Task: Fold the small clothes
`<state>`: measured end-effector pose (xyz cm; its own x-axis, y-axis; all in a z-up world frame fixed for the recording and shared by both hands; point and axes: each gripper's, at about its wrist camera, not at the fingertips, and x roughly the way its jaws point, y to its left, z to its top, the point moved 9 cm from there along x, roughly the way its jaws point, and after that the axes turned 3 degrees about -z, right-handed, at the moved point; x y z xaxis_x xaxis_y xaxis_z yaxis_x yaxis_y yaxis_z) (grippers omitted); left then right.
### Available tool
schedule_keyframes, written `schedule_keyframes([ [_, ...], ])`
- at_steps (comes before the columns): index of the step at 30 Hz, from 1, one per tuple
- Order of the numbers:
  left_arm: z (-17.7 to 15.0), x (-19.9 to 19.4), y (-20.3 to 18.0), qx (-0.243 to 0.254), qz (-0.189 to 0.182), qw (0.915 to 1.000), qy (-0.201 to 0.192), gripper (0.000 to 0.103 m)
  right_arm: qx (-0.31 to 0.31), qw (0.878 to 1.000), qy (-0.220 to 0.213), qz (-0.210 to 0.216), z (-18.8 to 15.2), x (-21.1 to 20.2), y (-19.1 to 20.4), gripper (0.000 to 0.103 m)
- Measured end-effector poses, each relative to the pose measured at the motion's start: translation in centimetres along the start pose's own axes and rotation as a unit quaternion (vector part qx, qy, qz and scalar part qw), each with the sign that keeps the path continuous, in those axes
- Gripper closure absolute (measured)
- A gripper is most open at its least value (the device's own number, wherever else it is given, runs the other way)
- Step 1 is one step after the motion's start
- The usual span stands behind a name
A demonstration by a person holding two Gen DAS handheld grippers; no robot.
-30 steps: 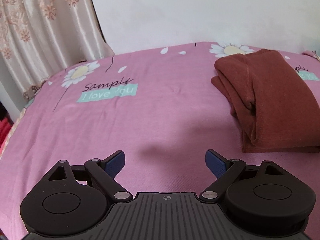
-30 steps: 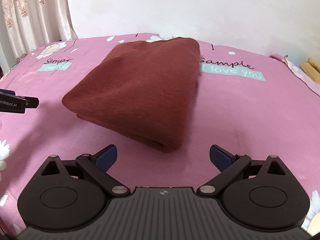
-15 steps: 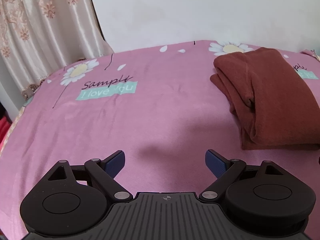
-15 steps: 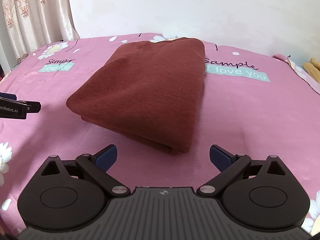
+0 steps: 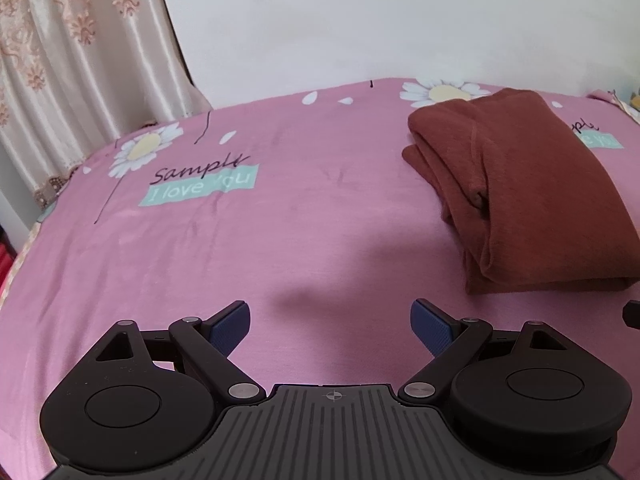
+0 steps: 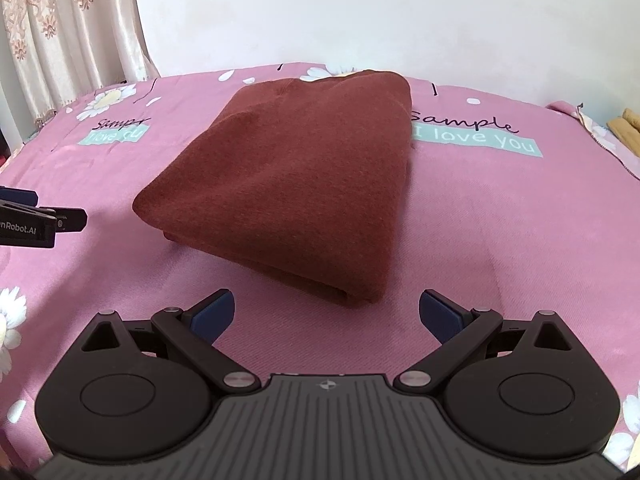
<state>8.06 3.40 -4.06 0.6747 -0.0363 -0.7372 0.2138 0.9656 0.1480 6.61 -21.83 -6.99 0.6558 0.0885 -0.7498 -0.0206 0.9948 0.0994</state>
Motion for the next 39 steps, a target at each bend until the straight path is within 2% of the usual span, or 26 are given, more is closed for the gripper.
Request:
schedule_keyframes([
  [39, -0.9, 0.4, -1.2, 0.028, -0.015, 0.9994, 0.011, 0.0, 0.001, 1.0, 0.012, 0.007, -0.9, 0.6, 1.0, 0.004],
])
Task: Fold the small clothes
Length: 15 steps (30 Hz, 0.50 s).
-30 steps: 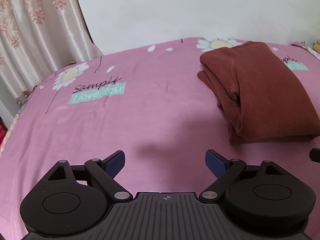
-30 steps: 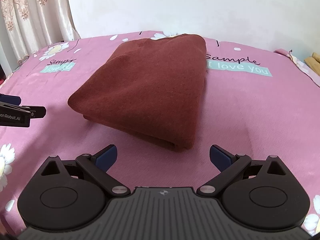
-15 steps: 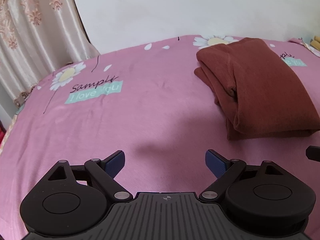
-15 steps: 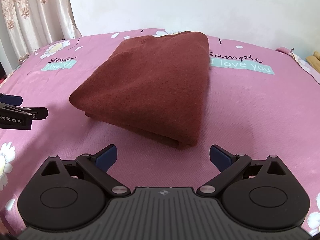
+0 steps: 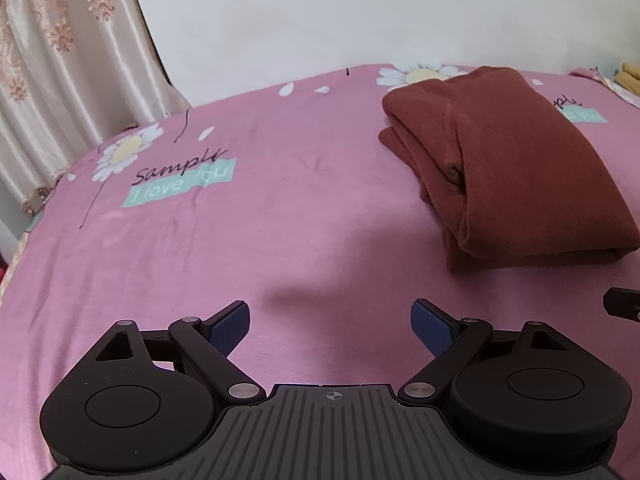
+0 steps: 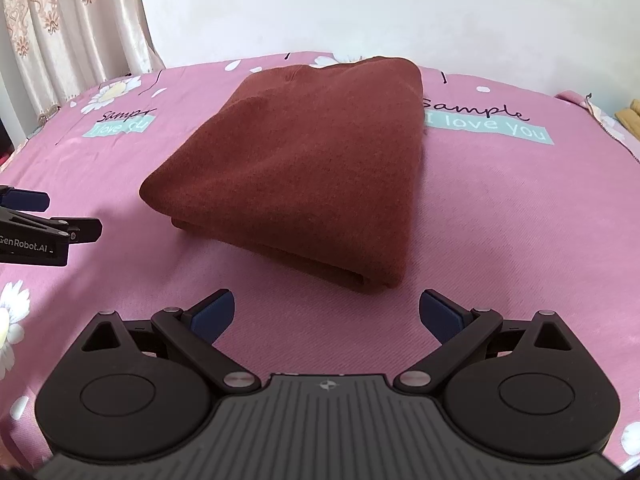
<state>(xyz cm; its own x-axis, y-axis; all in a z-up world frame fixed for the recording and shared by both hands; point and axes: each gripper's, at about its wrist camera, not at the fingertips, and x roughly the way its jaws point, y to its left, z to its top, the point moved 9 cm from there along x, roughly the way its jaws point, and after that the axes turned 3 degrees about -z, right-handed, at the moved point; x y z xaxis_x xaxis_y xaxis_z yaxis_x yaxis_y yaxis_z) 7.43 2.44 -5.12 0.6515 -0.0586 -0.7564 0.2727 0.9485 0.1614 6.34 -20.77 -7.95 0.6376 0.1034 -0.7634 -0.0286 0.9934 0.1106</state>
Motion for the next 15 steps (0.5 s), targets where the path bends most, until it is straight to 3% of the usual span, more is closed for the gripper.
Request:
schedule_keyframes([
  [15, 0.05, 0.09, -0.45, -0.001, -0.019, 0.9998, -0.006, 0.0, 0.002, 1.0, 0.001, 0.001, -0.06, 0.14, -0.06, 0.004],
])
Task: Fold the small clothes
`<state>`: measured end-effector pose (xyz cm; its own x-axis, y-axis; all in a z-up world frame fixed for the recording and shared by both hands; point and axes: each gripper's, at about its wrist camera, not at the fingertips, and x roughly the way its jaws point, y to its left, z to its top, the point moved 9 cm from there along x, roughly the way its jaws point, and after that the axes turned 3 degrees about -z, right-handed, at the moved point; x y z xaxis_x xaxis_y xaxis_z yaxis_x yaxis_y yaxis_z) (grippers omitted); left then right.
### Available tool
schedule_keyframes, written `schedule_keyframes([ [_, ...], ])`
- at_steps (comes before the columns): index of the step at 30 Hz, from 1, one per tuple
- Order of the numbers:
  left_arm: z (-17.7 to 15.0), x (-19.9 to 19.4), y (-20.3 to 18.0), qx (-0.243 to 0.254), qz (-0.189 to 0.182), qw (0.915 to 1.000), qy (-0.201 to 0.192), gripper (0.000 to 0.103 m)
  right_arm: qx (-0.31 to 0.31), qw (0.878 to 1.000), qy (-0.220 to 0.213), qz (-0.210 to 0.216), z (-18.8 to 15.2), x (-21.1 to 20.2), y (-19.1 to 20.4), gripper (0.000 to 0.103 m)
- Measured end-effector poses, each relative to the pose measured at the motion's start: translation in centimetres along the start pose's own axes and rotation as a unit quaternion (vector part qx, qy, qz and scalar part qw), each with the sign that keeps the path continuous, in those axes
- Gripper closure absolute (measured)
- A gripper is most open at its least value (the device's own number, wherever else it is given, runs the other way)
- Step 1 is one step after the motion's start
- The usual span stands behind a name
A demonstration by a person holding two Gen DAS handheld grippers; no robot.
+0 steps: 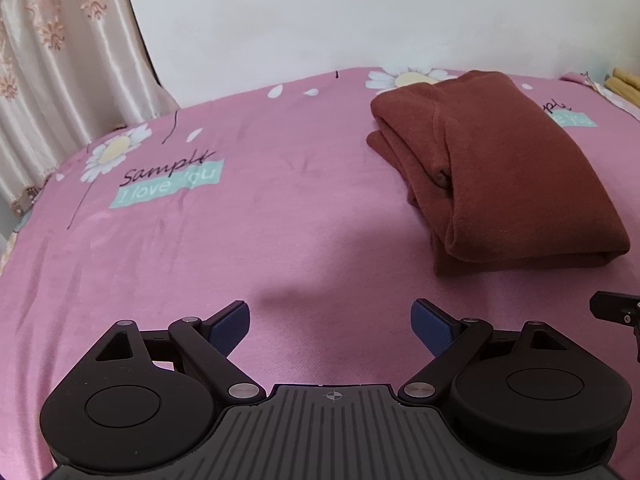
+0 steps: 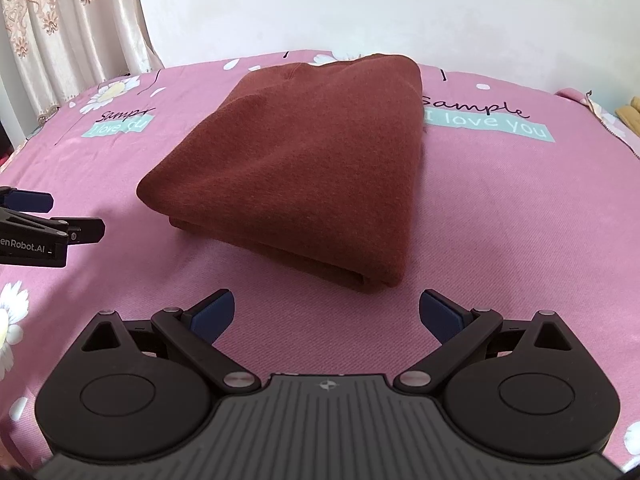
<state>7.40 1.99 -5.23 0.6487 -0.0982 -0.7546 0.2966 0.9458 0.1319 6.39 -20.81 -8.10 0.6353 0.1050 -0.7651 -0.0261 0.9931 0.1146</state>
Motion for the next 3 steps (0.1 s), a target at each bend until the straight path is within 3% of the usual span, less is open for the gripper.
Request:
schedule_keyframes([
  [3, 0.04, 0.01, -0.13, 0.004, 0.005, 1.0, 0.001, 0.0, 0.0, 1.0, 0.0, 0.0, -0.04, 0.08, 0.03, 0.004],
])
